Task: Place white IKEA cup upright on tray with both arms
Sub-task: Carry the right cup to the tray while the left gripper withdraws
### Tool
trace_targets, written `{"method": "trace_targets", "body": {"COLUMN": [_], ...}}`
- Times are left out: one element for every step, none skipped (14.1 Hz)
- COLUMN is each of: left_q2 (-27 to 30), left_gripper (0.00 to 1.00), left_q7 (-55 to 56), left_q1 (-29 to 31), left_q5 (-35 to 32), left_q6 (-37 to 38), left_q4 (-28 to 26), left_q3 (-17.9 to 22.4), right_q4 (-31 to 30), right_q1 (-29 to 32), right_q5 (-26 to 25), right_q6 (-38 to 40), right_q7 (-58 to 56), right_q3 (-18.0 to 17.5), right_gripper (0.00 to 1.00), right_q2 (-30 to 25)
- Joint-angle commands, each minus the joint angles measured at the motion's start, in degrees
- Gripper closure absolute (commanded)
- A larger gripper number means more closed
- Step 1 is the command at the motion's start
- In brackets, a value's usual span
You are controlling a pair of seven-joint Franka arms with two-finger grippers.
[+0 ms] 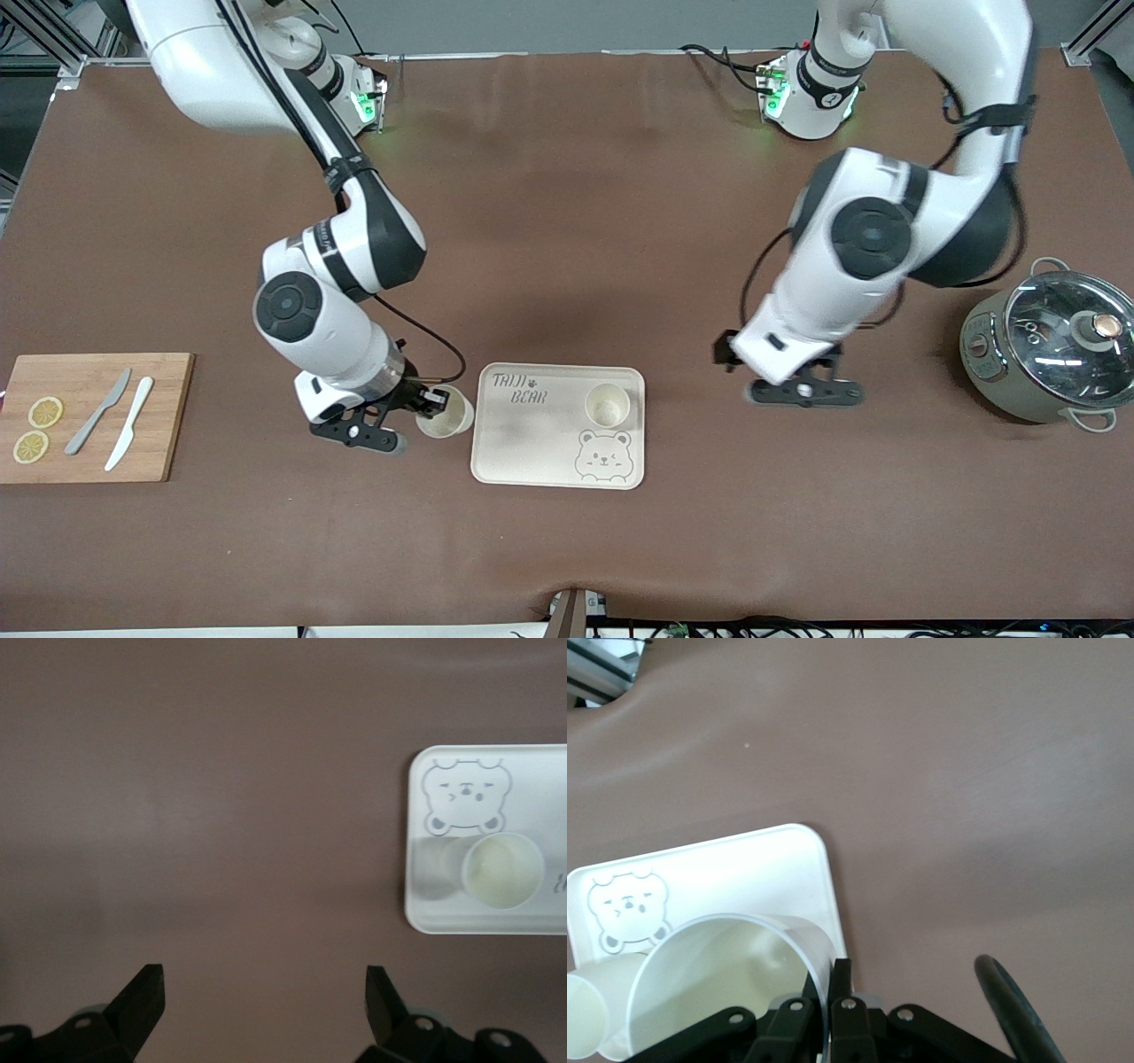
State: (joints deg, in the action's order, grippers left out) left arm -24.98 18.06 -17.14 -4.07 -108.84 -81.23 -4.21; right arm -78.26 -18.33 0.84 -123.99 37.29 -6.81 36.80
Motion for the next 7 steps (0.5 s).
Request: {"method": "trace_targets", "body": {"left_q2": [3.3,3.3,3.3,3.3,3.3,3.2,3.2], "left_gripper": [0.00,0.00,0.00,0.00,0.00,0.00,0.00], "left_q7": [-7.0,-8.7,-10.5,-11.6,-13.0,-14.2,-14.6], "left_q1": [4.9,6.7,8.0,9.0,10.4,11.2,11.8], "left_q5": [1.6,1.6,1.6,1.6,1.6,1.7,1.7], "left_q6": [1.8,1.9,1.8,1.8,1.7,1.5,1.5], "left_q4": [-2.0,-2.1,-2.2,-2.1,-2.1,-2.1,-2.2], "left_q3": [-0.5,-0.5,-0.5,-0.5,-0.5,-0.5,-0.4], "right_q4": [3.5,3.6,3.6,3.7,3.9,4.1,4.3], "right_q1": [-2.4,-3.0,-3.9,-4.7,-5.2,-5.9,-6.5], "right_q5": [-0.8,-0.9,-1.1,-1.5,-2.3,-2.9,-3.6], "right_q6": [-0.7,-2.1,-3.4,-4.8,-5.7,-6.1,-6.6], "right_q7": [4.8,6.1,7.2,8.1,9.5,10.7,11.4], "right_q3": [0.8,0.8,1.0,1.1,1.4,1.5,1.6], "right_gripper": [1.00,1.00,1.00,1.00,1.00,1.00,1.00], "right_q2": [2.8,3.5,4.3,5.0,5.8,6.4,7.1]}}
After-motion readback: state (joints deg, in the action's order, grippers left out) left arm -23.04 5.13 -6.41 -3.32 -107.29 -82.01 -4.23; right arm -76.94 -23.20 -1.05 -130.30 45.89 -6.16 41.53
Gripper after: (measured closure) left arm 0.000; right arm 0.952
